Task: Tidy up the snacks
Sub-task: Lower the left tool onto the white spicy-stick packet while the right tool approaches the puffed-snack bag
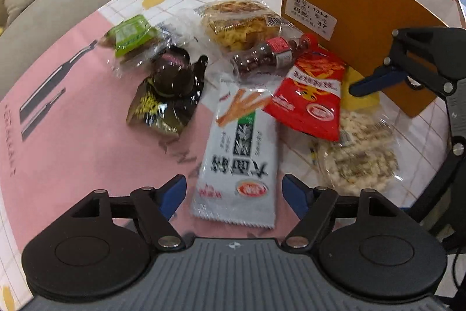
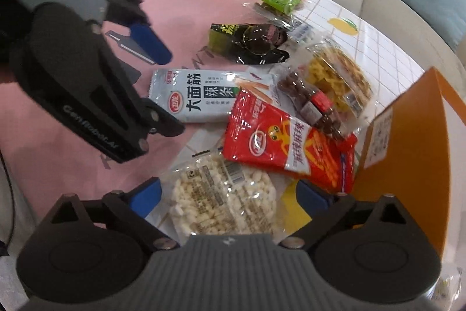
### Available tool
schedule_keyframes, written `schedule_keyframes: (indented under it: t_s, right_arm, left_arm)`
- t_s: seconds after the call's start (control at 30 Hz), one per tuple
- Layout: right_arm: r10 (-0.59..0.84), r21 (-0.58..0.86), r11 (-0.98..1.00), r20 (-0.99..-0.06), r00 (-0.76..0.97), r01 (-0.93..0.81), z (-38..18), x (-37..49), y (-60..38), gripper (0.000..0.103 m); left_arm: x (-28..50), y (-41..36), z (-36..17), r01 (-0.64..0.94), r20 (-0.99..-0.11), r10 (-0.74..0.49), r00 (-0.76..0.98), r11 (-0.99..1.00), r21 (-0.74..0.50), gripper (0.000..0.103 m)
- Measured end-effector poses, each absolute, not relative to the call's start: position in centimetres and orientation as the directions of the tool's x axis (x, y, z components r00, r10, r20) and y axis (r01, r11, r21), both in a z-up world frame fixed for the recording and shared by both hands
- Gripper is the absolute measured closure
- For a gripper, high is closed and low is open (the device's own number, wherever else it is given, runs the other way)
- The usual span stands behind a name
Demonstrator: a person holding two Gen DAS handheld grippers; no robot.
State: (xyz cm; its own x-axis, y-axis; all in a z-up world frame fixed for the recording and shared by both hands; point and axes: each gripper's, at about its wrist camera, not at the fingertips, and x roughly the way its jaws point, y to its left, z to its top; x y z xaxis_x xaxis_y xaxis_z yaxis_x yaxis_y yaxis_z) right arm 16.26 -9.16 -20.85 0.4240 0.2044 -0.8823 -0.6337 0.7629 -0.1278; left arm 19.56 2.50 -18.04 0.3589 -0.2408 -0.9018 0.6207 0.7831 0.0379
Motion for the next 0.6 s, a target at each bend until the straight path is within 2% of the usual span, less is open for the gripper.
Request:
schedule_keyframes:
  t_s: [0.23, 0.37, 0.6]
  right_arm:
    - [0.268, 0.044, 0.833, -0.904, 0.332, -0.551, -21.6, 18.2, -10.8, 0.008]
    - [0.25, 0.041, 0.857, -0.905, 0.344, -0.514, -22.1, 17.8, -10.9, 0.008]
    - [0.209, 0.029, 0.894, -0.909, 0.361, -0.447, -22.1, 17.3, -10.5, 0.011]
  left_arm:
    - [21.0, 1.9, -18.8, 0.605, -0.909, -0.249, 0.335, 0.796, 0.005, 0.014]
    - [20.9, 1.6, -18.4, 0.566, -0.914, -0.231, 0.334, 0.824, -0.002, 0.034]
    - [19.9, 2.3, -18.1, 0.455, -0.934, -0.158, 0.32, 0.89, 0.006, 0.041]
